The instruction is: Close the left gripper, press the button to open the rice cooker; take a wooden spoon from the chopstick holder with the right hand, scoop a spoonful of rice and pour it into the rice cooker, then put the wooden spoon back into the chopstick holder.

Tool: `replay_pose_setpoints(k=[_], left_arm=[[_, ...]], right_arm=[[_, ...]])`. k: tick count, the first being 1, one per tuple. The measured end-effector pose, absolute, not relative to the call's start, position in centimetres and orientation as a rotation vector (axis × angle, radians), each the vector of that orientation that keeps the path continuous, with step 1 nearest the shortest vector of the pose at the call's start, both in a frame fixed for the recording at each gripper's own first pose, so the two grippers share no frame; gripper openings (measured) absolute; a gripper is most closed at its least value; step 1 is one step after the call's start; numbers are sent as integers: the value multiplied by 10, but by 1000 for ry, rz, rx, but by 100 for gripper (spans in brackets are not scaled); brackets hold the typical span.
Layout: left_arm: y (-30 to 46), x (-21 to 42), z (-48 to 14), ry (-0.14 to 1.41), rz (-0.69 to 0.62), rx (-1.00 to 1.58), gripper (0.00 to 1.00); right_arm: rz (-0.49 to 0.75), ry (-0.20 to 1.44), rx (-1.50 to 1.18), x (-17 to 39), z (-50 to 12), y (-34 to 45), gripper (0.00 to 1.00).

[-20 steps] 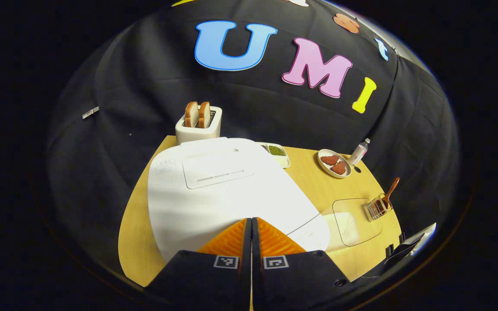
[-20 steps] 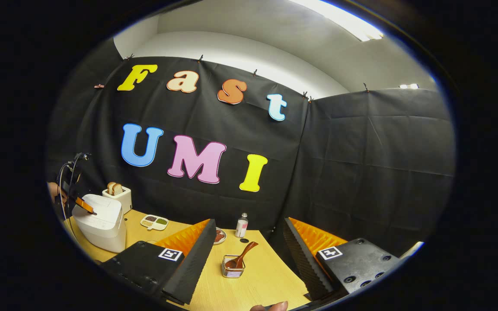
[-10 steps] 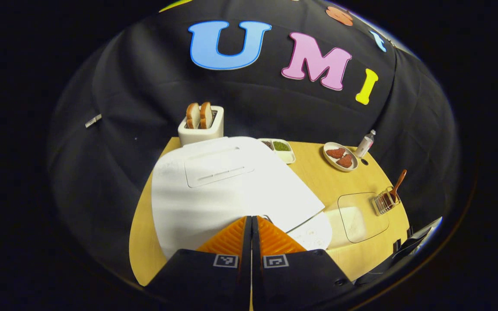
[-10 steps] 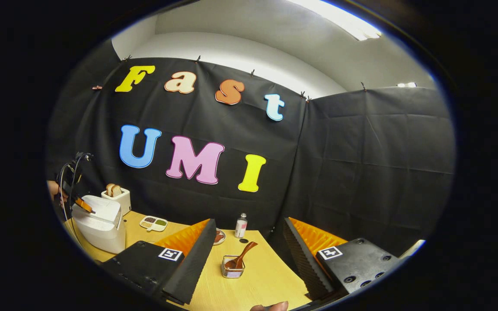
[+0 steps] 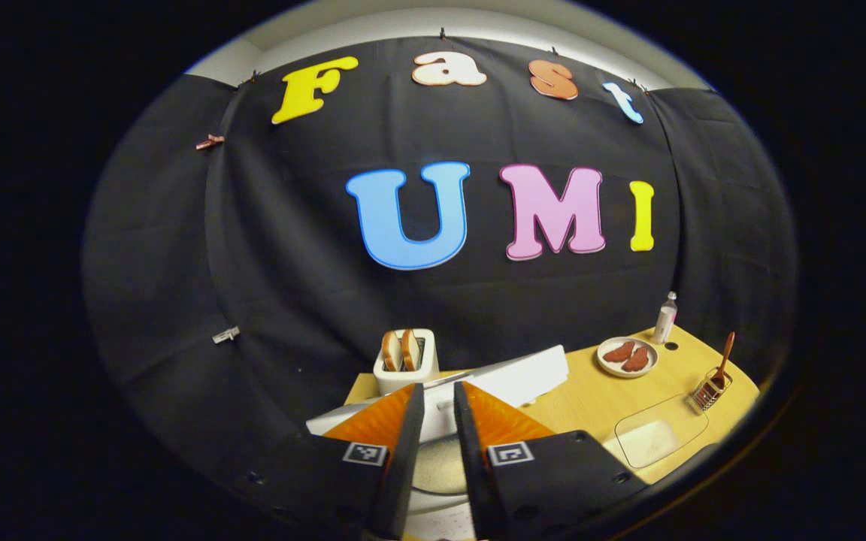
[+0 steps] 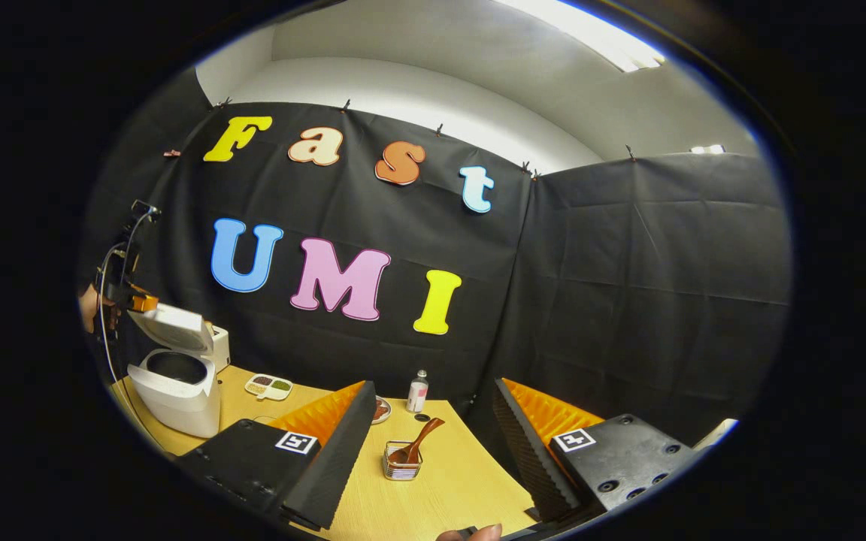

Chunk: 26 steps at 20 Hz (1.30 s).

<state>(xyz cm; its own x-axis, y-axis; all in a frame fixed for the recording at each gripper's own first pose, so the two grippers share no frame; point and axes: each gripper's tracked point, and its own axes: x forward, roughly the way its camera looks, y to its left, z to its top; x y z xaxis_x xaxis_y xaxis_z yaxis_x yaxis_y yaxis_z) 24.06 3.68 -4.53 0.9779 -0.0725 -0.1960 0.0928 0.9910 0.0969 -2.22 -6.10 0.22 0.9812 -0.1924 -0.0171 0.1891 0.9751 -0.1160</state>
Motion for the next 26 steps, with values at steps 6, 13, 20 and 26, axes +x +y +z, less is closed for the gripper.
replay_pose_setpoints(k=[6,13,20,26], left_arm=[[33,185,-7,73,-81,78,98],[14,103,18,-18,-92,42,96],[-3,31,24,-27,-42,19,97],[-16,-9,10,31,30,-23,97]], right_arm=[[-165,44,-97,-26,-10,-60,98],[-83,92,-80,-5,-46,-63,98],[-13,146,33,51,-96,-91,98],[91,288,131,118,-187,-111,98]])
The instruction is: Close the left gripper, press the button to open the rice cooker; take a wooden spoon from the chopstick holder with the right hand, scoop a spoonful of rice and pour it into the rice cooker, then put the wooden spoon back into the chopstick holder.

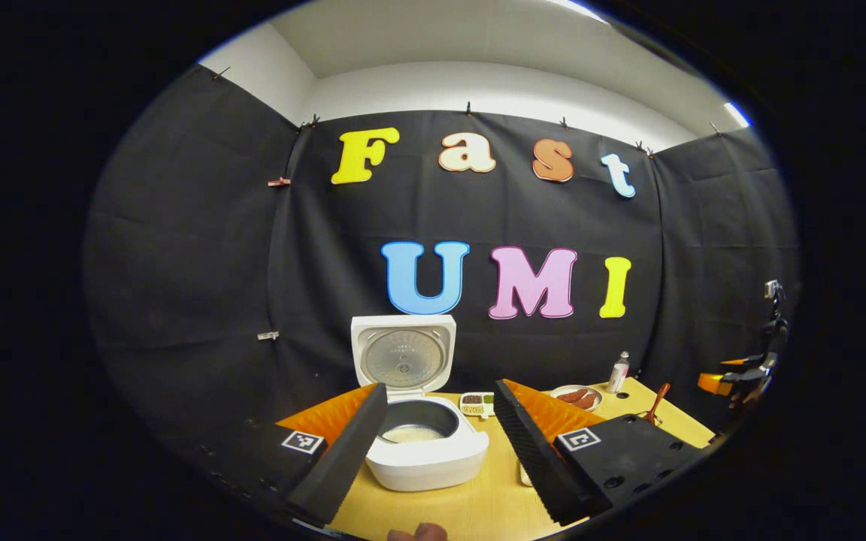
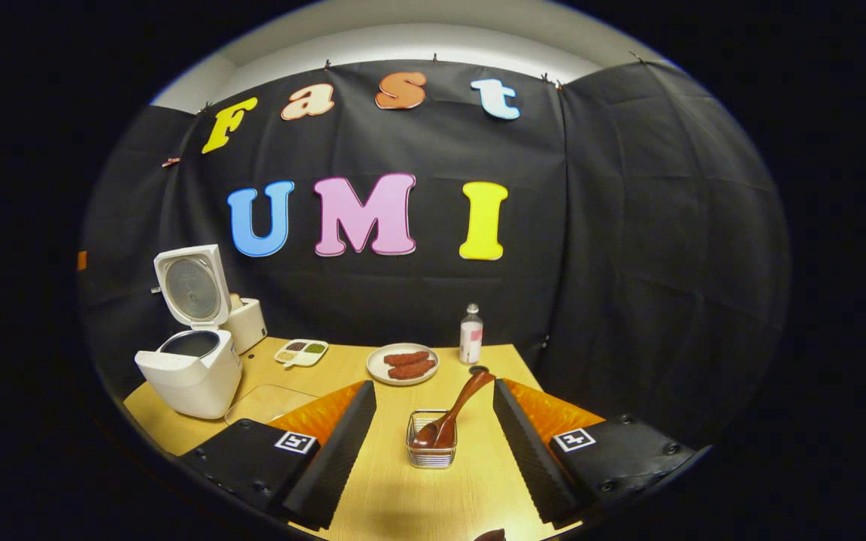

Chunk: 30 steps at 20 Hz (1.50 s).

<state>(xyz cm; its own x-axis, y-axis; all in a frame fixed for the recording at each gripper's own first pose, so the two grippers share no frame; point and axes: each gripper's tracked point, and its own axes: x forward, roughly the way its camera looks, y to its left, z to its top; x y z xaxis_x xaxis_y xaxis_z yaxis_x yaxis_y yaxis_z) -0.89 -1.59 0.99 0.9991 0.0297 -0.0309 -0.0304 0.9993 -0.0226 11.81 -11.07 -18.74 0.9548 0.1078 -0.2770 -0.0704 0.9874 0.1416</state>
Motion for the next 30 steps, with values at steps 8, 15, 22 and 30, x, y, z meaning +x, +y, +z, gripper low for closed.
replay_pose_setpoints(k=[8,15,22,30], left_arm=[[-11,-42,-3,91,215,-14,97],[-16,-64,-10,130,336,-19,97],[-18,-83,-11,149,397,8,97],[-7,-88,-14,151,367,-20,97]], right_arm=[[163,509,295,197,-307,-129,66],[189,636,392,238,-371,-122,57],[264,610,387,254,-365,-112,24],[284,522,331,250,-312,-111,11]])
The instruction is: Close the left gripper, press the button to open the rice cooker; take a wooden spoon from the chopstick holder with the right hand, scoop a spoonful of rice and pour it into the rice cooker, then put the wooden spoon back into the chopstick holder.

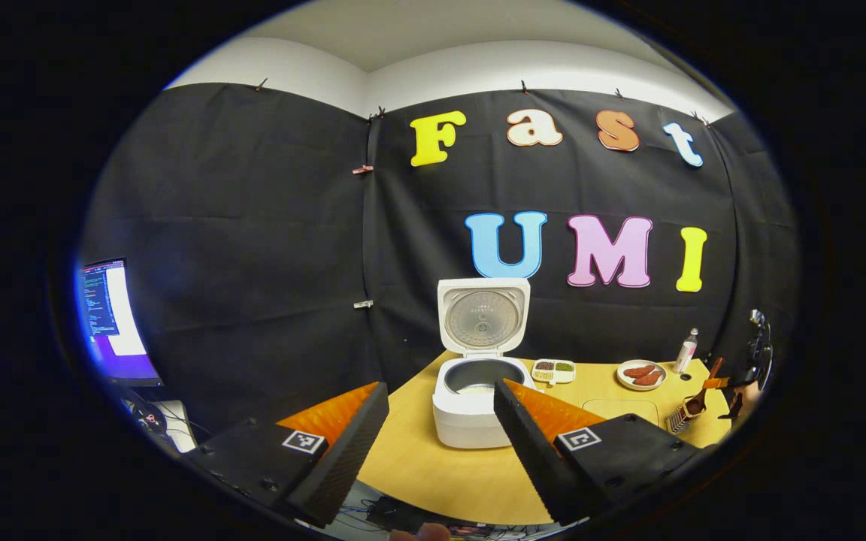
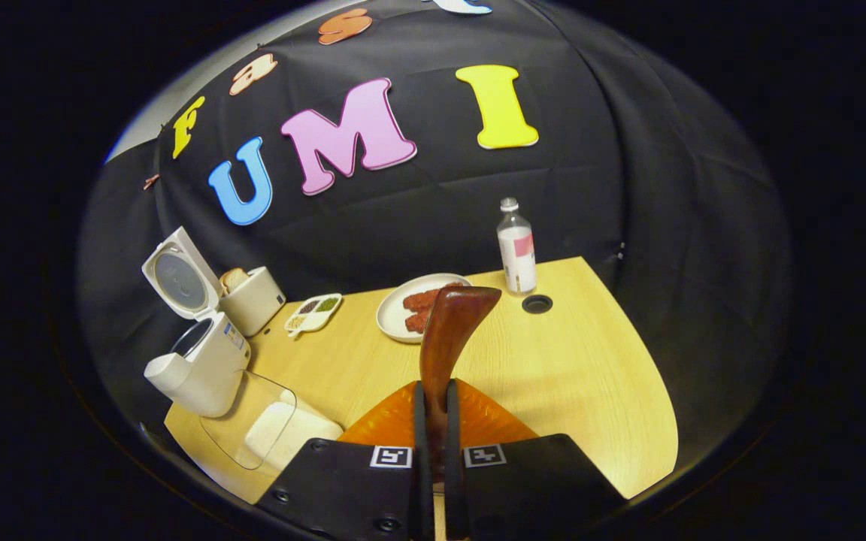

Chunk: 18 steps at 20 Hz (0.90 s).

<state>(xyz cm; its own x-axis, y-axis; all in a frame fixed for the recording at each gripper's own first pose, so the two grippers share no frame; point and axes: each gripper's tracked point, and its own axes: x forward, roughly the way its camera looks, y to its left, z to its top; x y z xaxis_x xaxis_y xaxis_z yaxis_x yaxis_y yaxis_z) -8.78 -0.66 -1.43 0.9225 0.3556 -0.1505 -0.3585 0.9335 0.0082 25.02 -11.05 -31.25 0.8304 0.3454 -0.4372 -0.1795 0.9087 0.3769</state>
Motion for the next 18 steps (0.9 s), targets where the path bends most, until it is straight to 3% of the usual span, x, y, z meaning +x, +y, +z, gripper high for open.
replay_pose_setpoints(k=[4,10,18], left_arm=[[5,-80,-17,130,303,-31,97],[44,-63,-27,130,241,-33,97],[90,-55,-45,156,201,-37,97]], right_arm=[[243,394,308,235,-241,-115,10],[285,278,252,200,-166,-30,10],[330,308,-106,194,-215,111,10]])
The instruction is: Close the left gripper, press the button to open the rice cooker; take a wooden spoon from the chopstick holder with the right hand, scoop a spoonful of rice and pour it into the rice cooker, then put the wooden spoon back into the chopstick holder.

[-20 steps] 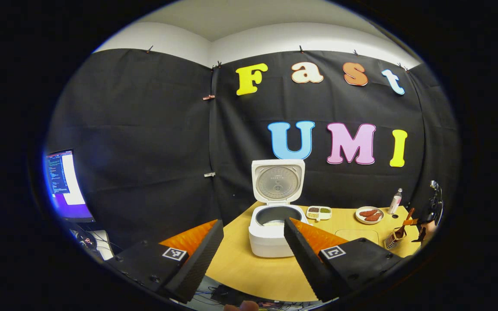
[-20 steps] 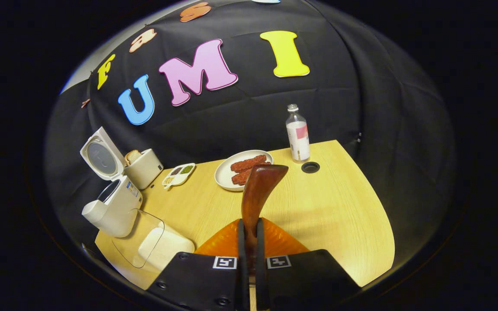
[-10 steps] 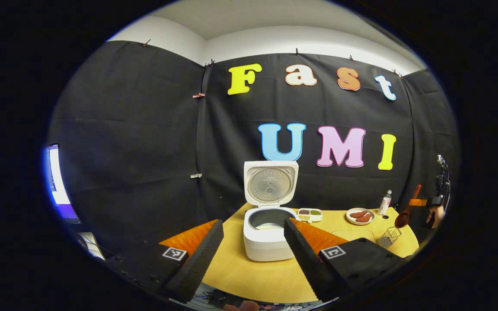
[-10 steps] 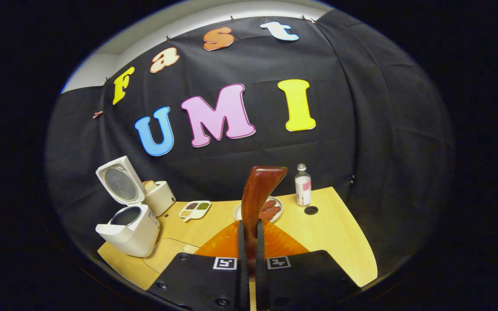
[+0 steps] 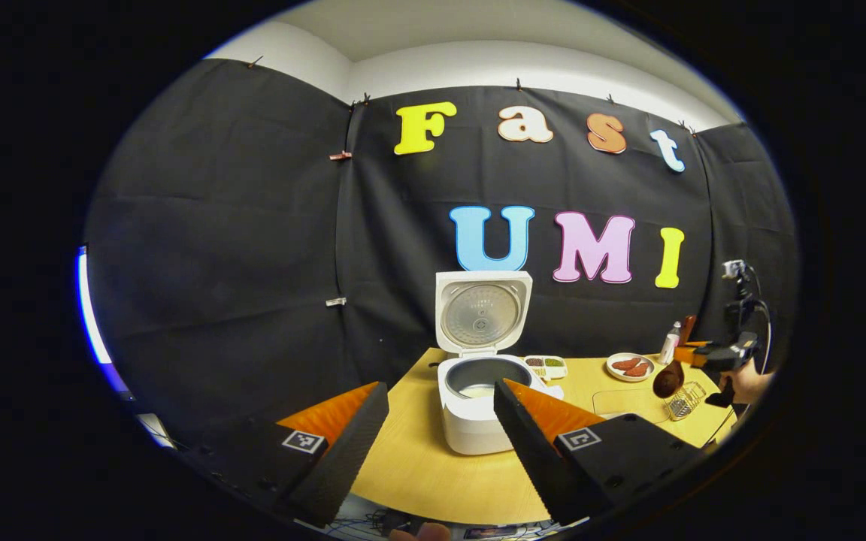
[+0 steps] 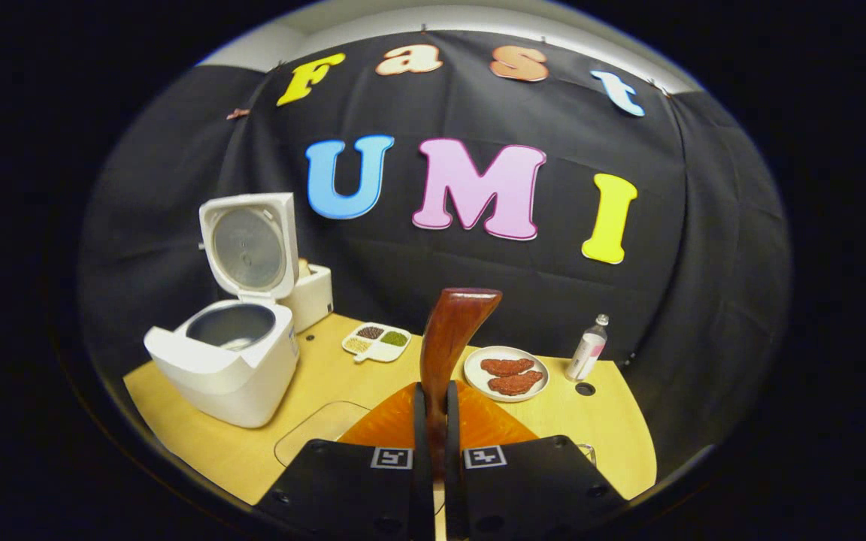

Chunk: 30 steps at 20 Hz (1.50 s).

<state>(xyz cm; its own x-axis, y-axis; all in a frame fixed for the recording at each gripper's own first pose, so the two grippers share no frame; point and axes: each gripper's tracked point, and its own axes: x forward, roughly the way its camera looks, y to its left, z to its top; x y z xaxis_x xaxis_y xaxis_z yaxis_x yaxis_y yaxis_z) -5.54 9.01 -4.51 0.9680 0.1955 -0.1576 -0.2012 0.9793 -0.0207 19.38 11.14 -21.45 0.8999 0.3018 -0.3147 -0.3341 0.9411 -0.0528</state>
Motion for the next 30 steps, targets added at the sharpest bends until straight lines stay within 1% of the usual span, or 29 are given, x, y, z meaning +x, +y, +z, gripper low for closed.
replay_pose_setpoints(k=[3,5,10,14,15,17,22,24,27,30], left_arm=[[102,-52,-49,156,197,-16,97],[107,-47,-51,156,185,-17,97],[112,-26,-63,177,159,-56,97],[115,-13,-70,183,135,-59,97],[116,-10,-70,184,132,-56,97],[118,-9,-70,179,131,-57,97],[127,-15,-73,182,140,-62,96],[131,-17,-74,185,145,-56,96],[139,-16,-72,182,153,-45,96],[145,-15,-70,174,159,-51,96]], right_arm=[[336,340,-235,196,-248,134,11],[315,383,-294,200,-274,137,10],[272,449,-361,196,-317,144,10],[222,451,-390,193,-332,153,10],[214,473,-359,190,-336,155,11],[190,527,-203,181,-342,164,10],[113,600,182,180,-340,171,10],[112,612,275,179,-339,176,10],[117,622,333,177,-339,180,10],[89,658,485,178,-344,179,10]])
